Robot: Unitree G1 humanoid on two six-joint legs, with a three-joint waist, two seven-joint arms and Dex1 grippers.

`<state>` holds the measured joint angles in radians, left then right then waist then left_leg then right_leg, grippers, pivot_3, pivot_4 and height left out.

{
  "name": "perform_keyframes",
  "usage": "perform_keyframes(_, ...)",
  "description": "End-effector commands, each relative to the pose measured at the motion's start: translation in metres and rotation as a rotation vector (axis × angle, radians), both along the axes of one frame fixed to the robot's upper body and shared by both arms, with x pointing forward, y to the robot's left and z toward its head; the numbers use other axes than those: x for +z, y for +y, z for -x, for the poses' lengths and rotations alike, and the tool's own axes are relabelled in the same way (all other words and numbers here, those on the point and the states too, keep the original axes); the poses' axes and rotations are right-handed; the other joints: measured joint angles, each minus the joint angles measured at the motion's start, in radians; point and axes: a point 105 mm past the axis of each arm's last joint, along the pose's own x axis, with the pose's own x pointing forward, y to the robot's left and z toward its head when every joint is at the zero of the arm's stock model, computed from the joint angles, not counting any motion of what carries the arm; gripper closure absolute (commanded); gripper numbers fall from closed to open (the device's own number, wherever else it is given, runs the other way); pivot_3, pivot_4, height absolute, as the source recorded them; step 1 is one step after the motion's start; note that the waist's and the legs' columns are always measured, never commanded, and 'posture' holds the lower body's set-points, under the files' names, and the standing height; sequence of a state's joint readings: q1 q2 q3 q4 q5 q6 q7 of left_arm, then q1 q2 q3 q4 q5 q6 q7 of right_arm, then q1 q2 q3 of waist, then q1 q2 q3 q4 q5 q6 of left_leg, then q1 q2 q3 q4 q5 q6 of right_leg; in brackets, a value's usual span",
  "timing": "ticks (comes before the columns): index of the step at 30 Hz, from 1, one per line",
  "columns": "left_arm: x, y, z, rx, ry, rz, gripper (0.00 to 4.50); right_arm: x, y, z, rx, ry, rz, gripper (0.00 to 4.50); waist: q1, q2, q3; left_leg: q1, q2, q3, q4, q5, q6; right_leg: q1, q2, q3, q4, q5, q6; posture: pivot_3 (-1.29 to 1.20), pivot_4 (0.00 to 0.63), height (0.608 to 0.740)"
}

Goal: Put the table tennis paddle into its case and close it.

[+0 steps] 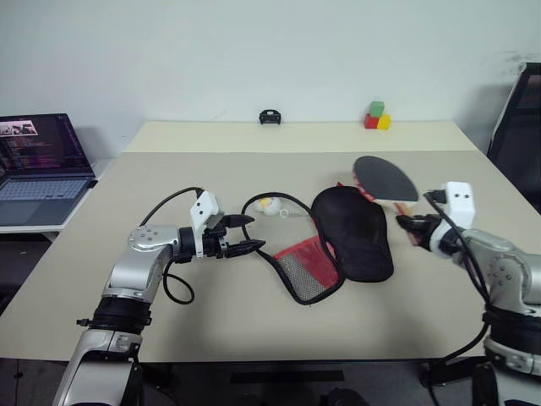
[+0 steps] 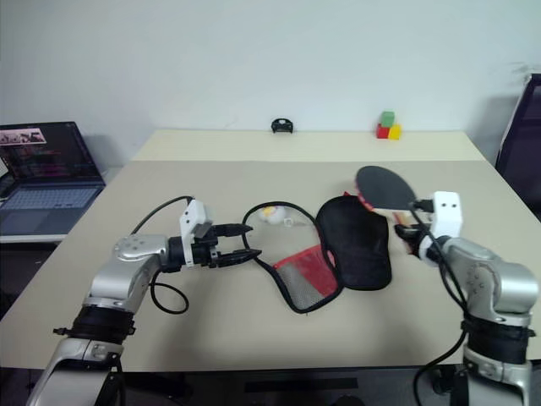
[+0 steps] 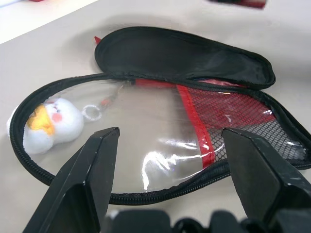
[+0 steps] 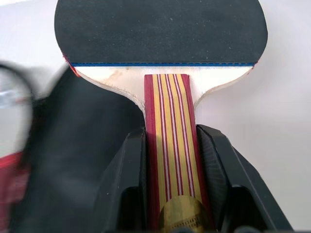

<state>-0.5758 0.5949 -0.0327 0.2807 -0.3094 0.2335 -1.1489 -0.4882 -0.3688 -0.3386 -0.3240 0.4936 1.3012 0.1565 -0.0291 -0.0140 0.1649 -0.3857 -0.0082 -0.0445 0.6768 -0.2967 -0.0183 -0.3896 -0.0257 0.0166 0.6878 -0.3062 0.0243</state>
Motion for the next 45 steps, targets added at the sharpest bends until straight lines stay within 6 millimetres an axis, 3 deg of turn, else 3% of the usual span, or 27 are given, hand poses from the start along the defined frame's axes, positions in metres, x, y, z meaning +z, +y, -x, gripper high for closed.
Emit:
perform_keyframes(1, 0.015, 0.0, -0.001, -0.01, -0.055, 0.006, 0.84, 0.011, 0.015, 0.009, 0.0, -0.047, 0.001, 3.32, 0.0, 0.0, 0.0, 0.0, 0.0, 0.0, 0.0, 0.0, 0.0, 0.0, 0.0, 0.0, 0.0, 0.0, 0.0, 0.0, 0.15, 0.74)
perform_keyframes(16, 0.015, 0.0, -0.001, -0.008, -0.054, 0.006, 0.84, 0.005, 0.023, 0.012, -0.014, -0.025, -0.011, 3.32, -0.002, 0.0, 0.0, 0.0, 0.0, -0.001, 0.0, 0.0, 0.0, 0.0, 0.0, 0.0, 0.0, 0.0, 0.0, 0.0, 0.15, 0.74)
perform_keyframes(20, 0.015, 0.001, -0.001, 0.008, -0.058, 0.016, 0.84, -0.025, 0.055, 0.005, 0.034, 0.042, 0.021, 3.32, -0.006, 0.0, 0.0, 0.0, 0.0, -0.001, 0.0, 0.0, 0.0, 0.0, 0.001, 0.0, 0.0, 0.0, 0.0, 0.0, 0.15, 0.74)
perform_keyframes(23, 0.015, 0.001, -0.002, 0.008, -0.058, 0.019, 0.84, -0.032, 0.06, 0.003, 0.039, 0.05, 0.034, 3.32, -0.009, 0.0, 0.0, 0.001, 0.0, 0.0, 0.0, 0.0, 0.0, -0.001, 0.001, 0.0, 0.001, 0.0, 0.0, 0.0, 0.15, 0.74)
perform_keyframes(33, 0.014, 0.001, 0.0, 0.014, -0.056, 0.02, 0.84, -0.041, 0.054, 0.0, 0.006, 0.046, 0.083, 3.32, -0.006, 0.0, 0.0, 0.001, 0.0, -0.001, 0.0, 0.0, 0.0, 0.0, 0.001, 0.0, 0.001, 0.0, 0.0, 0.0, 0.15, 0.74)
perform_keyframes(45, 0.013, 0.002, 0.0, 0.014, -0.052, 0.019, 0.84, -0.041, 0.05, 0.014, -0.029, 0.019, 0.154, 3.32, -0.001, 0.0, 0.0, 0.0, 0.0, -0.002, 0.0, 0.0, 0.0, 0.0, 0.001, -0.001, 0.0, 0.0, 0.0, 0.0, 0.15, 0.74)
